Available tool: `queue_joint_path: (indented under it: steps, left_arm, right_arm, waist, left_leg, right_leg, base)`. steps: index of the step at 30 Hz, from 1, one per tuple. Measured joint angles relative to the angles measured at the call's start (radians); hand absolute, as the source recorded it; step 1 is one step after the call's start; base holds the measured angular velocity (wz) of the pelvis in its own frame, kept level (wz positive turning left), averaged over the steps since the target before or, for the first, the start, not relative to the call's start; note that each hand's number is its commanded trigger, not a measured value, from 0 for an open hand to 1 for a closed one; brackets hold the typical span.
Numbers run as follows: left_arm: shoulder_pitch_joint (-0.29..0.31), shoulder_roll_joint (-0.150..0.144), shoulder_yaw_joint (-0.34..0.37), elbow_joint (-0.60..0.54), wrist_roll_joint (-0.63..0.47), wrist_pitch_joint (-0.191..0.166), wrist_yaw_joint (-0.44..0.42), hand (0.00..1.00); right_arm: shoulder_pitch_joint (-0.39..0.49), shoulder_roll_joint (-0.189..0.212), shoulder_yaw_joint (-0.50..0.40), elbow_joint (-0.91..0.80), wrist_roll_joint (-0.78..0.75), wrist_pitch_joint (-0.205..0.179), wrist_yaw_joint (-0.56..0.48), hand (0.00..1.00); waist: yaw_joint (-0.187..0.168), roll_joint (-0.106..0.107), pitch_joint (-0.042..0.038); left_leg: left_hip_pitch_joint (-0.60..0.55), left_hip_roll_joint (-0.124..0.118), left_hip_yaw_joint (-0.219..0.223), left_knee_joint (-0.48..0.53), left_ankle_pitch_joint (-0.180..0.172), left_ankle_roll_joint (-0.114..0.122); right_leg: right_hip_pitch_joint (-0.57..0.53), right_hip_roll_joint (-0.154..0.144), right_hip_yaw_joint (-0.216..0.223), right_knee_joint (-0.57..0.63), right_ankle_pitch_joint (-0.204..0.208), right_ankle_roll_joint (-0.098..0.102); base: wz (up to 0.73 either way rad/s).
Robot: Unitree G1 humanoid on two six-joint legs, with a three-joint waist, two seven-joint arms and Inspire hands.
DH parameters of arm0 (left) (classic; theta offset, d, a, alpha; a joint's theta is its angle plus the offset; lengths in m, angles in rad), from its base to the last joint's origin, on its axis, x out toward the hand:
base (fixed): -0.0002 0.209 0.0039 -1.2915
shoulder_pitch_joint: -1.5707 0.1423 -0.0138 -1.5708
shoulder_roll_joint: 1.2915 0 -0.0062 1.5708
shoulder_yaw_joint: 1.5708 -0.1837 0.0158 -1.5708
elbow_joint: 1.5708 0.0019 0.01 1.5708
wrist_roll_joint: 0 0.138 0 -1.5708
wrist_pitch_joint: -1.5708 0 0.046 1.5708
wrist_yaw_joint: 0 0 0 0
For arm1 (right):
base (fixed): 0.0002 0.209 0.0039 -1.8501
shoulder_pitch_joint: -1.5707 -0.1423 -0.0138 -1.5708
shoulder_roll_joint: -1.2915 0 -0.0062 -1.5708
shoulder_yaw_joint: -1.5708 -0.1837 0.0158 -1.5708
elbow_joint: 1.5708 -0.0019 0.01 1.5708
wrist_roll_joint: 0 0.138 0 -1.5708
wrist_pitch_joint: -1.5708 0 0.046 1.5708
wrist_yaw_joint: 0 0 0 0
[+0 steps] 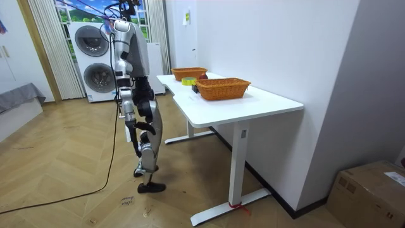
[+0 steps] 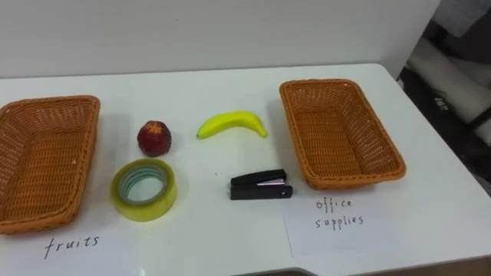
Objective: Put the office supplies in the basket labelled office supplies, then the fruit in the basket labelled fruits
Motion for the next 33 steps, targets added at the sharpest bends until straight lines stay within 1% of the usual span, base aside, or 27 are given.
queue_joint_path:
  steps: [3,5,6,7,10,11,13,14,15,17,18,20,23,27,28,30,32,33]
  left_arm:
    - [0.001,0.009,0.001,-0.004,0.0,-0.002,0.0,0.0]
    - [0.008,0.013,0.001,-0.005,0.0,-0.008,0.004,0.0]
    - [0.01,0.013,0.0,-0.006,0.001,-0.008,0.007,0.0]
    - [0.018,0.014,0.0,-0.016,0.001,-0.008,0.015,0.0]
    - [0.028,0.02,0.0,-0.04,0.003,-0.011,0.021,0.0]
    - [0.032,0.02,0.001,-0.057,0.011,-0.013,0.021,0.0]
    - [0.04,0.02,0.003,-0.079,0.017,-0.021,0.021,0.0]
    - [0.044,0.021,0.006,-0.091,0.017,-0.03,0.022,0.0]
    - [0.047,0.021,0.006,-0.099,0.016,-0.034,0.023,0.0]
    - [0.051,0.019,0.006,-0.103,0.017,-0.041,0.037,0.0]
    - [0.053,0.019,0.006,-0.104,0.017,-0.042,0.038,0.0]
    - [0.055,0.021,0.005,-0.107,0.017,-0.047,0.041,0.0]
    - [0.062,0.023,-0.002,-0.124,0.016,-0.057,0.041,0.0]
    - [0.064,0.022,-0.004,-0.136,0.017,-0.064,0.041,0.0]
    - [0.066,0.023,-0.003,-0.136,0.018,-0.067,0.041,0.0]
    - [0.067,0.023,-0.003,-0.136,0.018,-0.072,0.041,0.0]
    - [0.067,0.023,-0.003,-0.132,0.018,-0.073,0.041,0.0]
    - [0.067,0.023,-0.003,-0.133,0.018,-0.074,0.041,0.0]
  right_arm:
    - [-0.015,0.0,-0.044,-0.013,0.03,-0.003,-0.05,0.0]
    - [-0.024,-0.002,-0.11,-0.051,0.041,-0.005,-0.116,0.0]
    - [-0.028,-0.002,-0.128,-0.07,0.049,-0.007,-0.136,0.0]
    - [-0.023,-0.002,-0.149,-0.112,0.071,-0.012,-0.18,0.0]
    - [-0.016,-0.003,-0.169,-0.242,0.082,-0.037,-0.275,0.0]
    - [-0.01,-0.003,-0.173,-0.29,0.064,-0.05,-0.313,0.0]
    - [-0.008,-0.002,-0.199,-0.369,0.031,-0.058,-0.374,0.0]
    - [-0.009,-0.005,-0.214,-0.414,0.023,-0.079,-0.411,0.0]
    - [-0.009,-0.006,-0.219,-0.438,0.023,-0.088,-0.431,0.0]
    - [-0.016,-0.007,-0.247,-0.544,0.018,-0.112,-0.509,0.0]
    - [-0.014,-0.007,-0.248,-0.577,0.013,-0.115,-0.531,0.0]
    - [-0.012,-0.013,-0.247,-0.663,-0.017,-0.148,-0.604,0.0]
    - [-0.017,-0.02,-0.247,-0.747,-0.031,-0.175,-0.682,0.0]
    - [-0.026,-0.02,-0.245,-0.856,-0.125,-0.184,-0.763,0.0]
    - [-0.031,-0.023,-0.246,-0.884,-0.158,-0.187,-0.781,0.0]
    - [-0.034,-0.03,-0.246,-0.913,-0.19,-0.2,-0.808,0.0]
    - [-0.036,-0.037,-0.245,-0.958,-0.21,-0.218,-0.849,0.0]
    - [-0.035,-0.039,-0.246,-0.97,-0.214,-0.22,-0.857,0.0]
  waist:
    - [-0.008,0.001,-0.0006]
    - [-0.016,0.007,-0.0012]
    - [-0.018,0.008,-0.0015]
    - [-0.027,0.008,-0.0016]
    - [-0.037,0.006,-0.0022]
    - [-0.038,0.002,-0.0038]
    - [-0.045,-0.001,-0.003]
    - [-0.05,-0.004,-0.0036]
    - [-0.054,-0.006,-0.0031]
    - [-0.058,-0.01,-0.0046]
    - [-0.058,-0.011,-0.0041]
    - [-0.061,-0.014,-0.0031]
    - [-0.06,-0.016,-0.0032]
    - [-0.056,-0.014,-0.0041]
    - [-0.057,-0.011,-0.0028]
    - [-0.054,-0.011,-0.0028]
    - [-0.042,-0.011,-0.0028]
    - [-0.04,-0.011,-0.0029]
  left_leg:
    - [0.001,-0.001,0.003,0.001,0.0,0.0]
    - [-0.002,-0.001,0.006,0.001,0.0,0.0]
    - [-0.001,-0.002,0.007,0.0,0.0,0.0]
    - [-0.001,-0.003,0.006,0.0,0.0,0.0]
    - [-0.007,-0.006,0.006,0.0,0.0,0.0]
    - [-0.009,-0.006,0.005,0.0,0.0,0.0]
    - [-0.013,-0.007,0.005,0.0,0.0,0.0]
    - [-0.018,-0.007,0.006,0.0,0.0,0.0]
    - [-0.021,-0.007,0.008,0.0,0.0,0.0]
    - [-0.025,-0.006,0.018,-0.001,0.001,0.0]
    - [-0.025,-0.006,0.02,-0.001,0.001,0.0]
    - [-0.025,-0.006,0.021,-0.002,0.001,0.0]
    - [-0.03,-0.006,0.021,-0.002,0.001,0.0]
    - [-0.042,-0.008,0.022,-0.001,0.001,0.0]
    - [-0.043,-0.008,0.022,-0.001,0.001,0.0]
    - [-0.043,-0.007,0.022,-0.001,0.001,0.0]
    - [-0.042,-0.007,0.023,-0.001,0.001,0.0]
    - [-0.042,-0.007,0.023,-0.001,0.001,0.0]
  right_leg:
    - [-0.005,0.001,0.005,0.01,0.0,-0.001]
    - [-0.008,0.002,0.01,0.012,0.0,-0.001]
    - [-0.009,0.002,0.01,0.015,0.0,-0.001]
    - [-0.01,0.002,0.009,0.02,0.0,-0.001]
    - [-0.021,0.0,0.009,0.03,-0.004,-0.003]
    - [-0.024,-0.001,0.008,0.031,-0.004,-0.003]
    - [-0.028,-0.002,0.002,0.033,-0.007,-0.002]
    - [-0.034,-0.002,0.002,0.034,-0.008,-0.002]
    - [-0.038,-0.003,0.003,0.037,-0.008,-0.002]
    - [-0.051,0.0,0.022,0.045,-0.011,-0.002]
    - [-0.052,0.001,0.025,0.045,-0.011,-0.002]
    - [-0.053,0.002,0.026,0.044,-0.01,-0.002]
    - [-0.054,0.002,0.028,0.044,-0.011,-0.002]
    - [-0.071,0.0,0.024,0.046,-0.011,-0.002]
    - [-0.071,0.001,0.024,0.045,-0.011,-0.002]
    - [-0.07,0.001,0.024,0.043,-0.011,-0.002]
    - [-0.071,0.002,0.024,0.043,-0.011,-0.002]
    - [-0.071,0.002,0.024,0.043,-0.011,-0.002]
  base:
    - [-0.05]
    - [-0.04]
    - [0.0]
    - [0.0]
    - [0.0]
    - [0.0]
    - [0.0]
    - [0.0]
    - [0.0]
    - [-0.13]
    - [-0.14]
    - [-0.03]
    - [-0.01]
    - [0.0]
    - [0.0]
    - [0.0]
    - [0.0]
    - [0.0]
